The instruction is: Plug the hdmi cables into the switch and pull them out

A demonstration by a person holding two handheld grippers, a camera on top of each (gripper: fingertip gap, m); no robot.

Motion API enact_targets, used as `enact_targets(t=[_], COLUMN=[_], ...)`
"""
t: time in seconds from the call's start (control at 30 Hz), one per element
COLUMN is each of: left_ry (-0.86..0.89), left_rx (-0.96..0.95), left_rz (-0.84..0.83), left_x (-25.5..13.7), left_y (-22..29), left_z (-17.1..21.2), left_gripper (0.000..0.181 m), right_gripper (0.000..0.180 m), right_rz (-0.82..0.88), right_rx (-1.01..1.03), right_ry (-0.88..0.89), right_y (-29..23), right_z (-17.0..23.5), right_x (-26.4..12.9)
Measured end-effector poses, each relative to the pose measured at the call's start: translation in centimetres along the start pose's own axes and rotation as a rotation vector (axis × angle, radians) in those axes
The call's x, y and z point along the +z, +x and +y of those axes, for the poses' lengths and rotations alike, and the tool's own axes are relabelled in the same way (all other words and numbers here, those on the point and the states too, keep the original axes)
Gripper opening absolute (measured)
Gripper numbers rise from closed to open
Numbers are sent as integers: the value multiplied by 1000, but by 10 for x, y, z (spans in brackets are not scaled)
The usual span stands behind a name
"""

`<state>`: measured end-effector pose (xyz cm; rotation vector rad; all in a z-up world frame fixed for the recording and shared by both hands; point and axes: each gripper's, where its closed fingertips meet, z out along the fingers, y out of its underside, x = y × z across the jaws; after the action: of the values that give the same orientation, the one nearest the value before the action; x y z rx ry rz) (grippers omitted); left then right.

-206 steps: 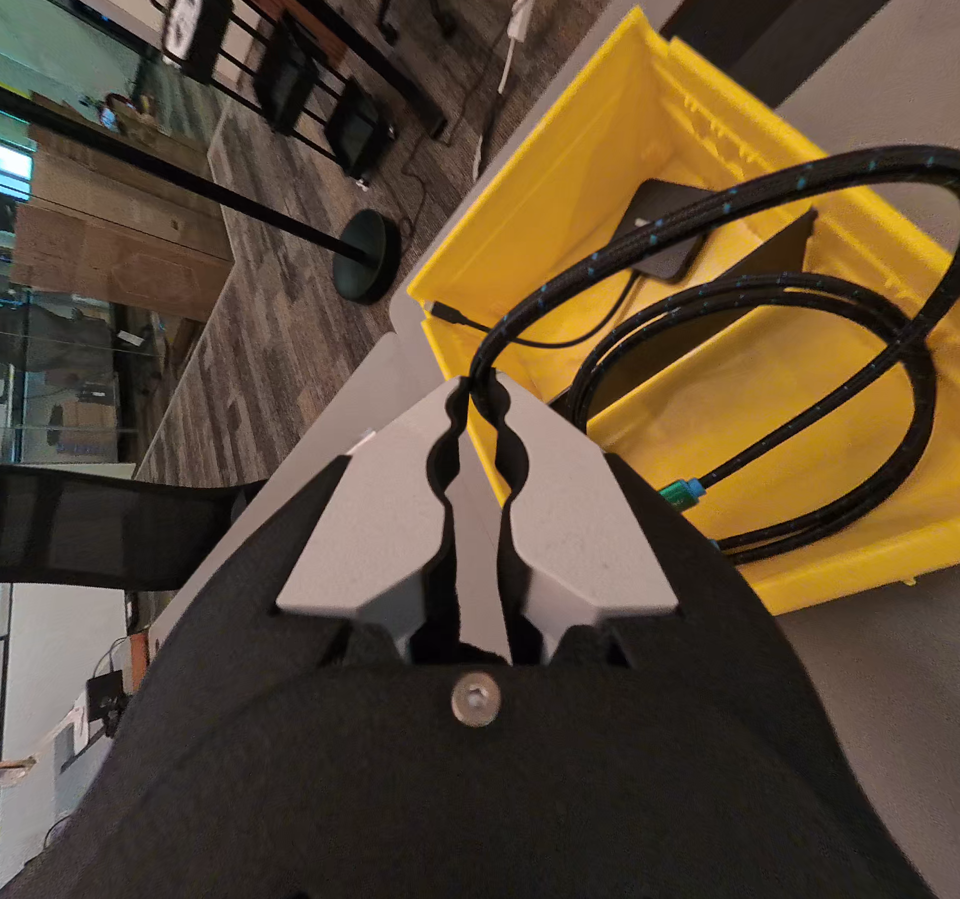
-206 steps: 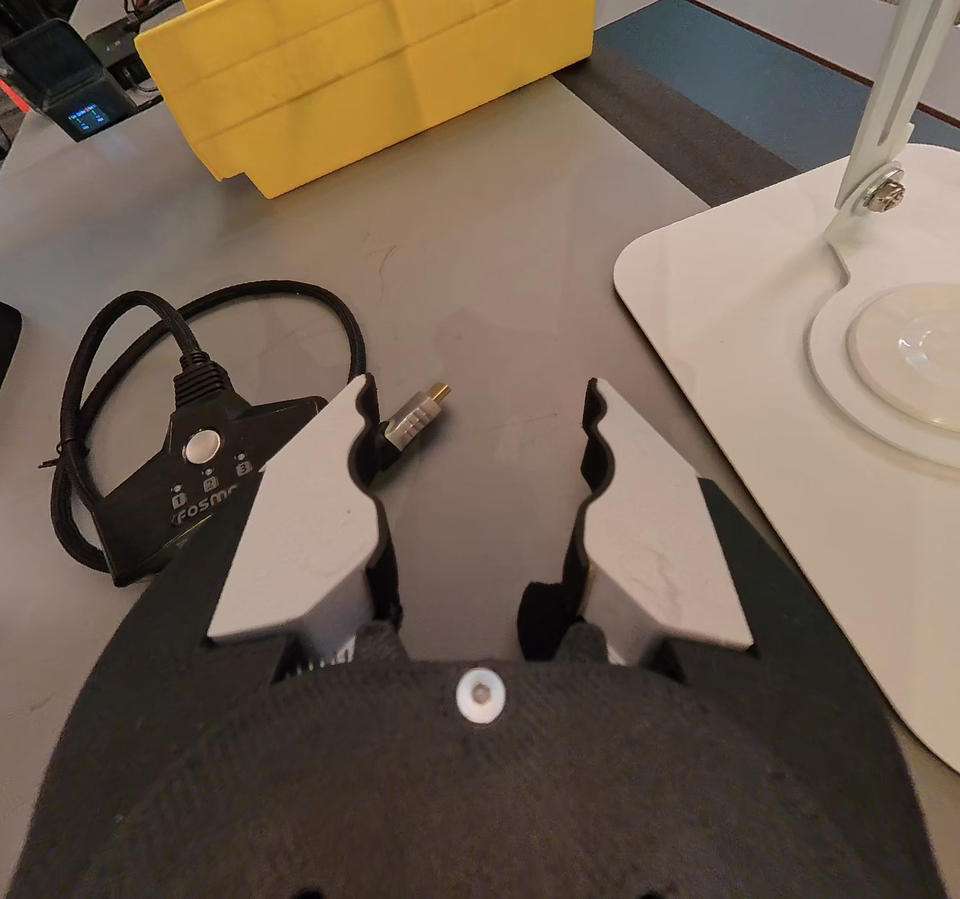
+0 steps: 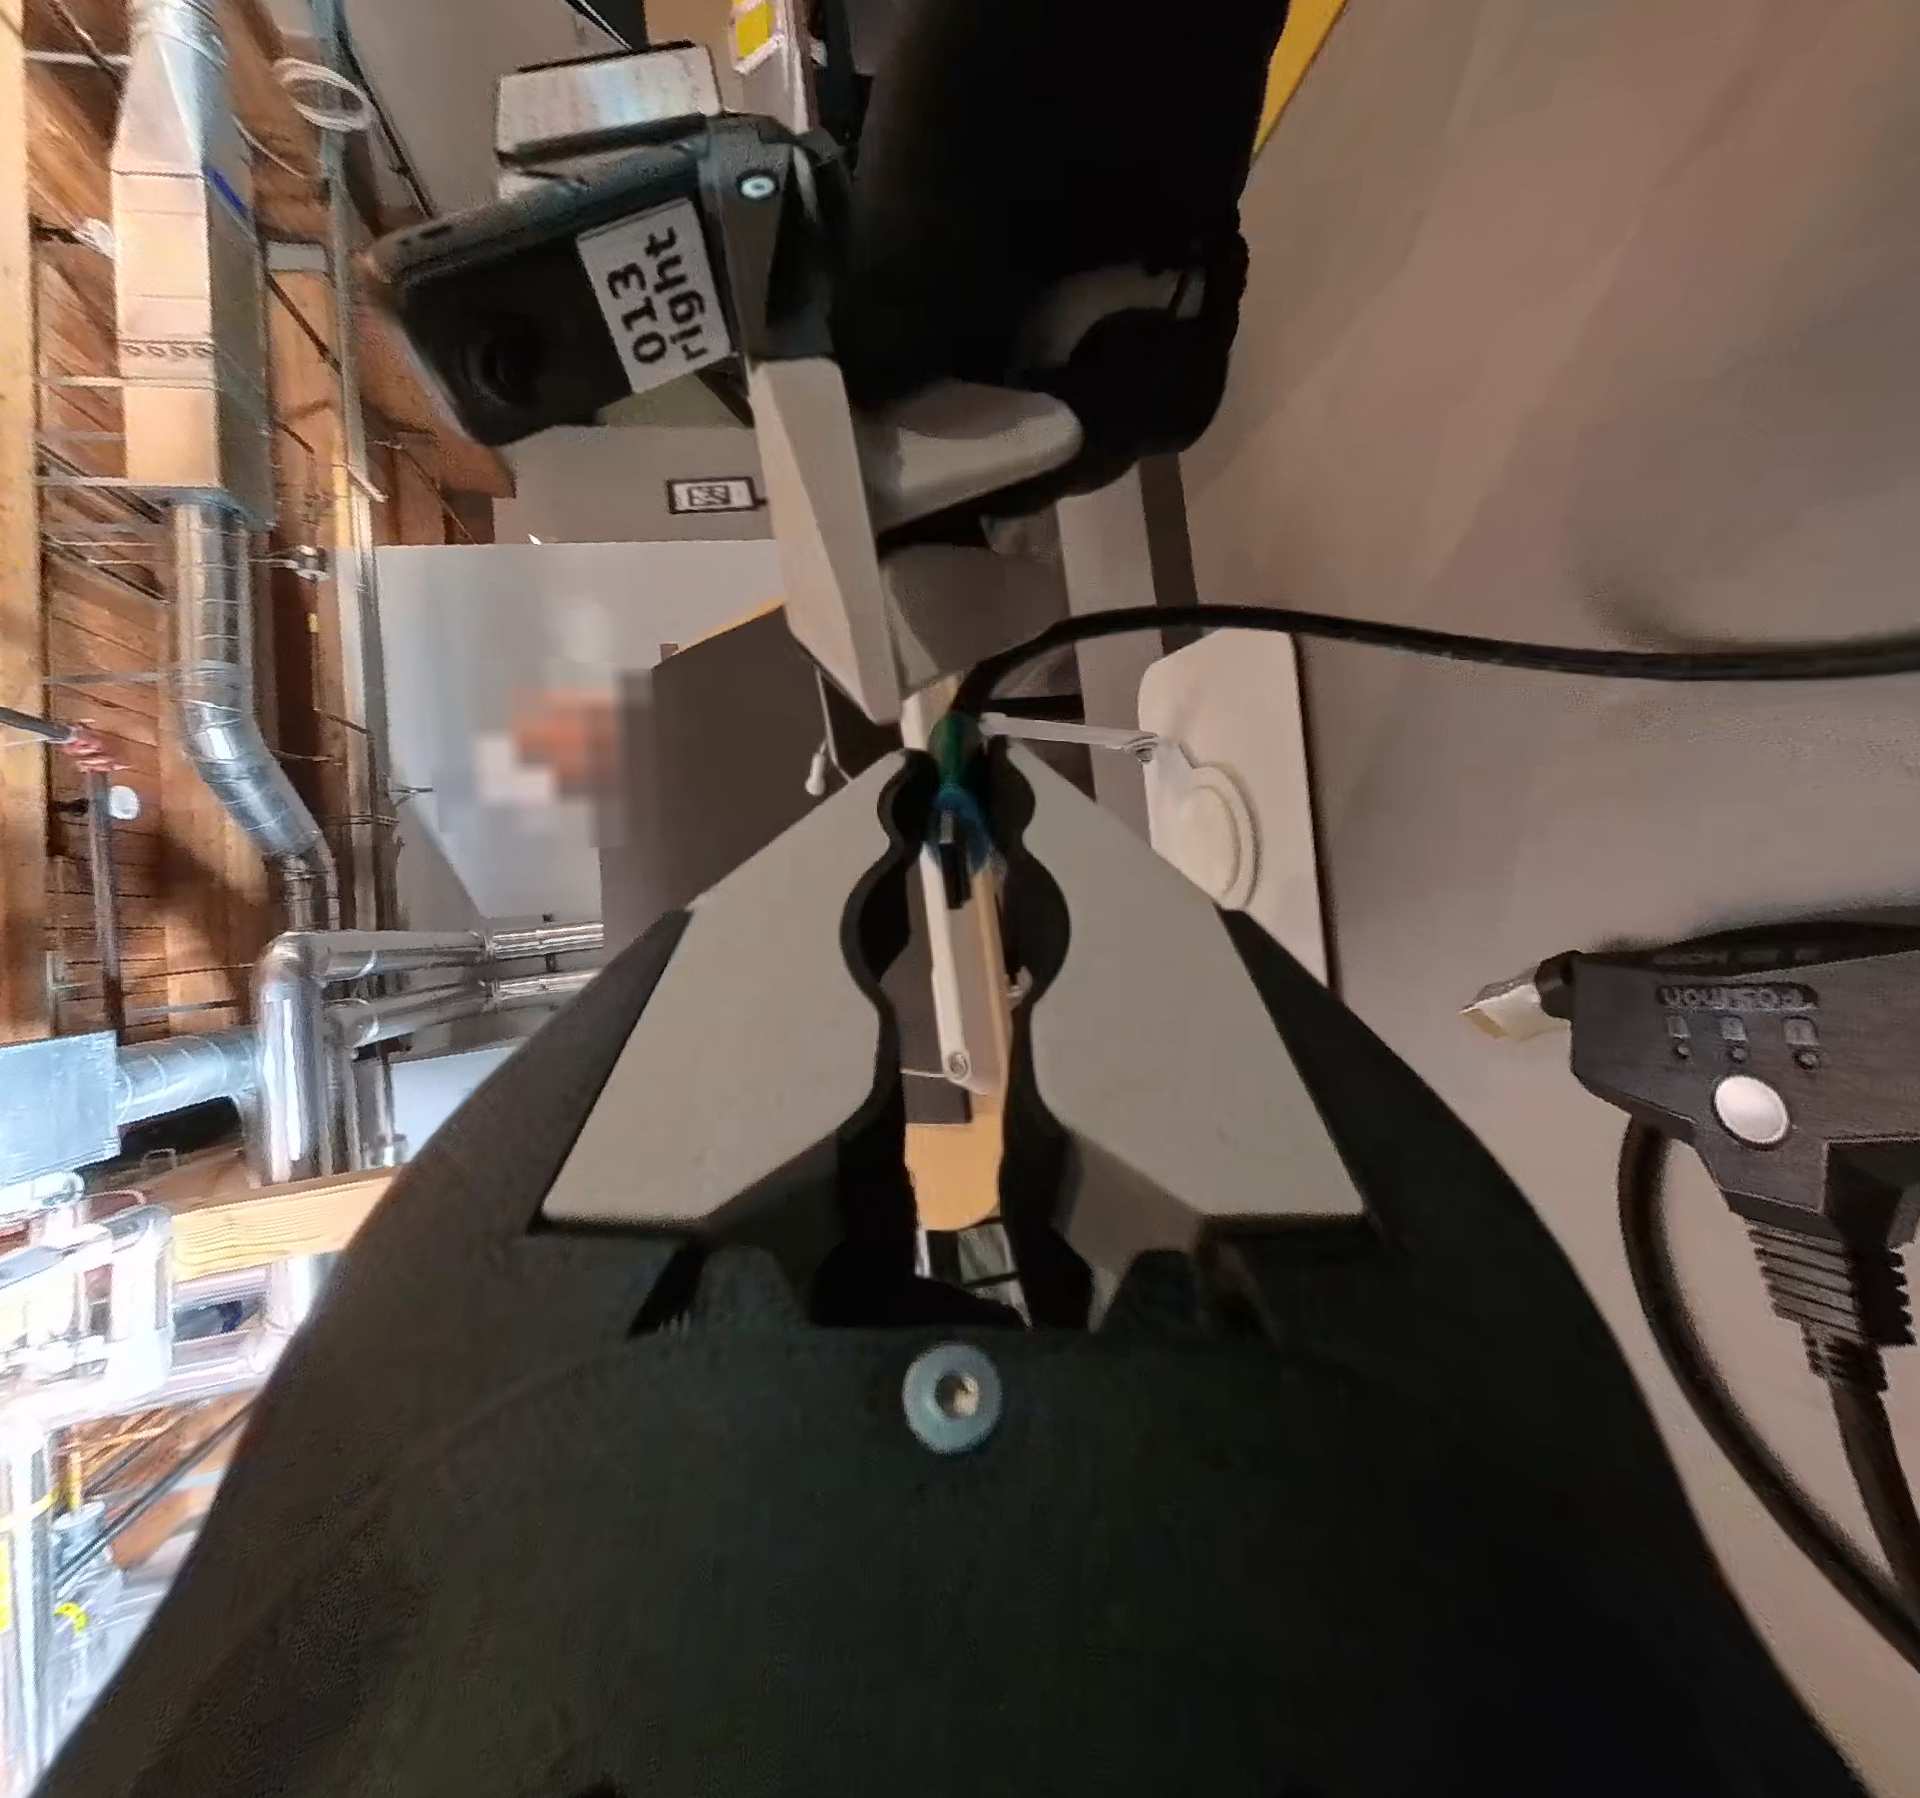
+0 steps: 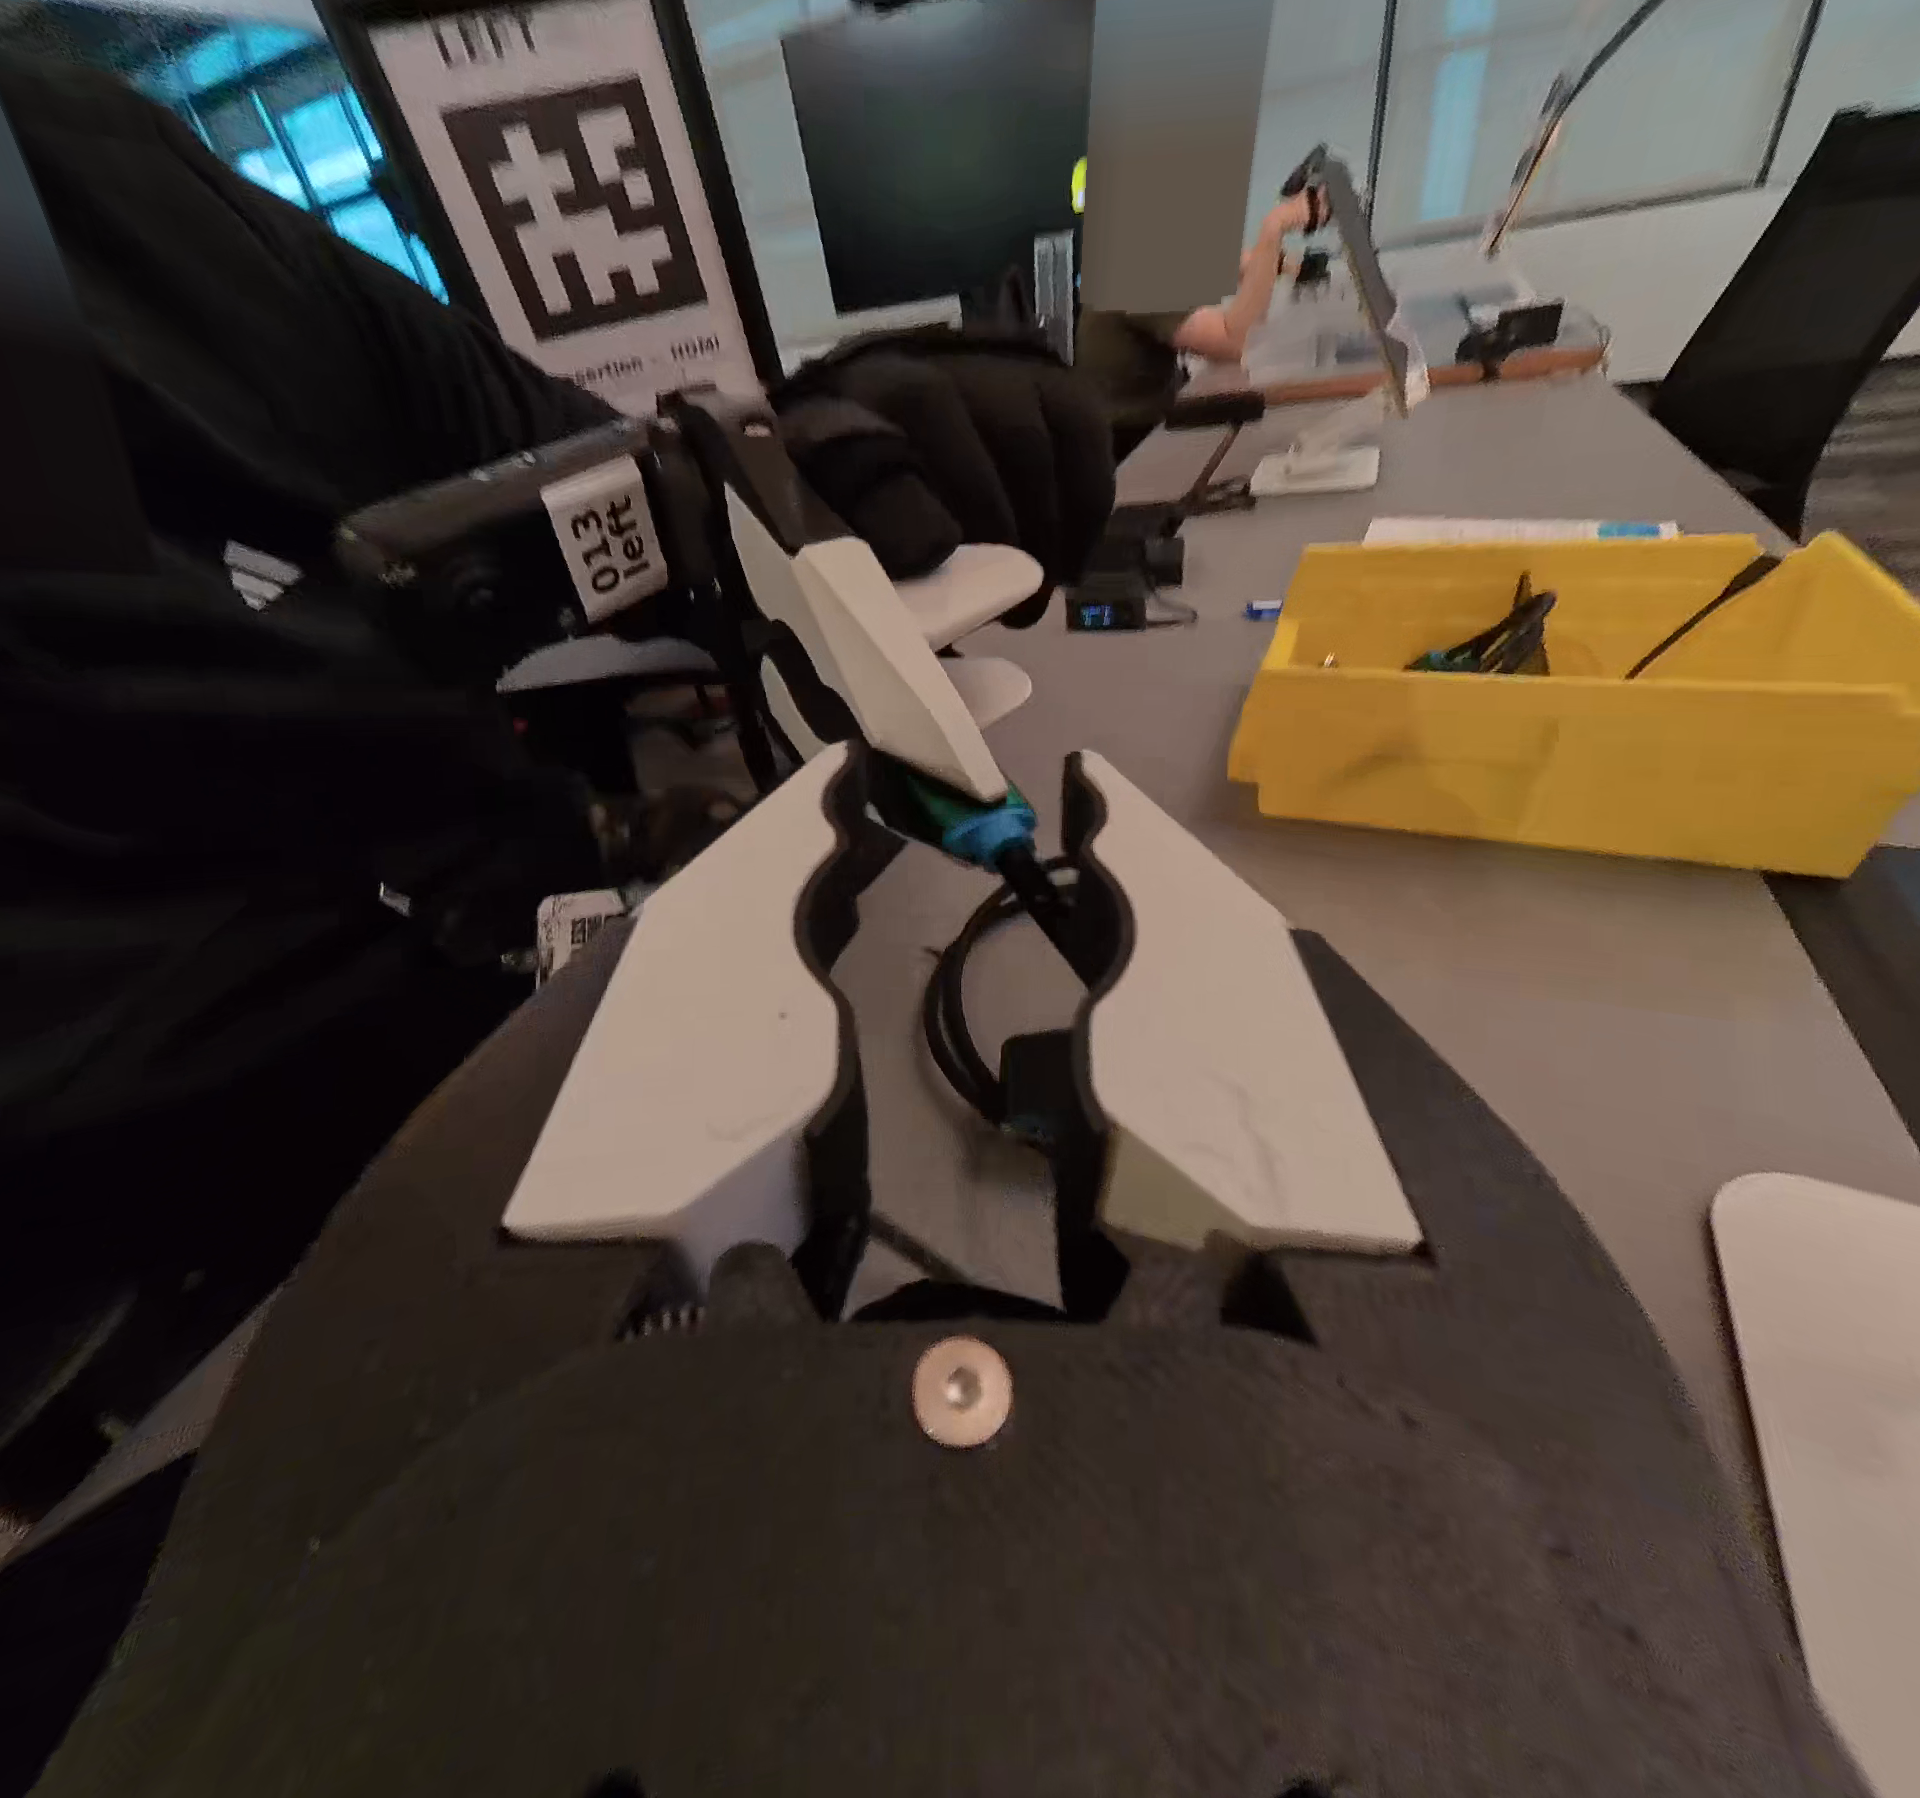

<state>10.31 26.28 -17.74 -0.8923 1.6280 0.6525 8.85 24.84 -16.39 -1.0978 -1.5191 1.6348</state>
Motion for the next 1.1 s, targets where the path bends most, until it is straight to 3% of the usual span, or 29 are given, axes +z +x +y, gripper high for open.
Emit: enact_targets(t=[0.17,0.4,0.57,0.73,0.9,1.1], left_ry=[39,122,146,147,142,151], left_rx=[66,190,202,197,233,247], left_rz=[-9,30,-2,-40,-67,-78], left_x=[-11,-24,-28,-32,-35,-37], left_y=[-6,-3,-15,-24,-23,-19], left_z=[-14,-47,-56,-56,-56,-56], left_gripper=[9,9,9,11,9,9], right_gripper=[59,70,54,30,25,19], right_rz=[-28,53,-79,-176,-262,-218], right_rx=[-65,-285,-305,-298,-243,-376], right_ry=[4,-58,-187,-29,69,20], right_y=[-15,-32,-52,-60,-65,-67], right_z=[-5,-22,7,-7,-13,-8], right_x=[-6,-6,2,4,5,10])
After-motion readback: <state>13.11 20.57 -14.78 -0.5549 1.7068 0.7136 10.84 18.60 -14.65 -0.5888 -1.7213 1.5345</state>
